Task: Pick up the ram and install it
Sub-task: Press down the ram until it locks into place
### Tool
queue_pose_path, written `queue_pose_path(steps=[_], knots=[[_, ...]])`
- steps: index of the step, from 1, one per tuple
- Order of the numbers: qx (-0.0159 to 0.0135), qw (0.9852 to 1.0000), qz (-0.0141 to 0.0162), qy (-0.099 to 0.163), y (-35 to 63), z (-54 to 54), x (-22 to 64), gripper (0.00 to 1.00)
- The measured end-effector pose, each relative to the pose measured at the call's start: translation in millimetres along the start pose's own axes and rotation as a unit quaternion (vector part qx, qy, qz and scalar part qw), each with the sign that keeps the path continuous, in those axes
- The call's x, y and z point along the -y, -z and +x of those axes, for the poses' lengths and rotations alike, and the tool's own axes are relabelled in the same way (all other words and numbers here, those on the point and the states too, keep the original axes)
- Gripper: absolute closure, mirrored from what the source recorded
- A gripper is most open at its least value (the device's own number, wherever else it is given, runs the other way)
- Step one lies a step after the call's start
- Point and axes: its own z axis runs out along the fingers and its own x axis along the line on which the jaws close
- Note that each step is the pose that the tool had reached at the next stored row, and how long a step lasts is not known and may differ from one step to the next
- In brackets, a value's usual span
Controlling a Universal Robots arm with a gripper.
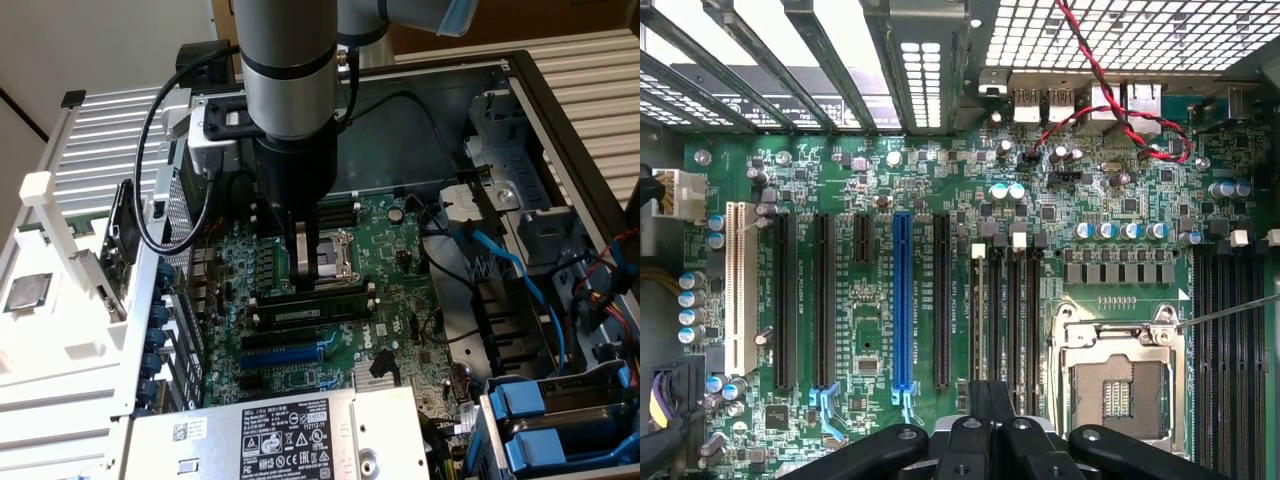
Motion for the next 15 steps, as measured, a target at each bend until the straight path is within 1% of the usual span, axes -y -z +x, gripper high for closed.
queue_pose_path(steps=[4,7,10,15], knots=[[-0.0001,1.0000,0.0001,-0.003,0.0,0.0,0.0,0.89],[0.0003,0.9997,0.0010,-0.024,0.0,0.0,0.1,0.89],[0.0007,0.9990,0.0019,-0.046,0.0,0.0,0.0,0.89],[0.0008,0.9970,0.0034,-0.078,0.0,0.0,0.0,0.89]])
